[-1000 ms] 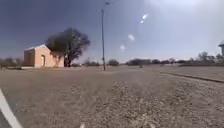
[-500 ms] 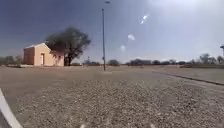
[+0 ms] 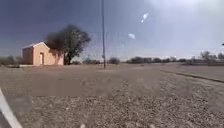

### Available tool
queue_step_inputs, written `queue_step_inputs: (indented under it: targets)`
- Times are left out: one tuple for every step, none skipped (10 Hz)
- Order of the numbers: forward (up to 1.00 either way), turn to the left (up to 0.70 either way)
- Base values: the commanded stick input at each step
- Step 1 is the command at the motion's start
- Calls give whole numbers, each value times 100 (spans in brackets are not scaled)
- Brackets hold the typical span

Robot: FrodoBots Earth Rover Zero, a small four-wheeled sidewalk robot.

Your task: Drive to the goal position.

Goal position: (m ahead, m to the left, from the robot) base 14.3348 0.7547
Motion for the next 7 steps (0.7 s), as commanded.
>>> queue_step_inputs:
  targets:
    - [70,0]
    - [70,0]
    - [70,0]
    - [70,0]
    - [70,0]
    - [70,0]
    - [70,-25]
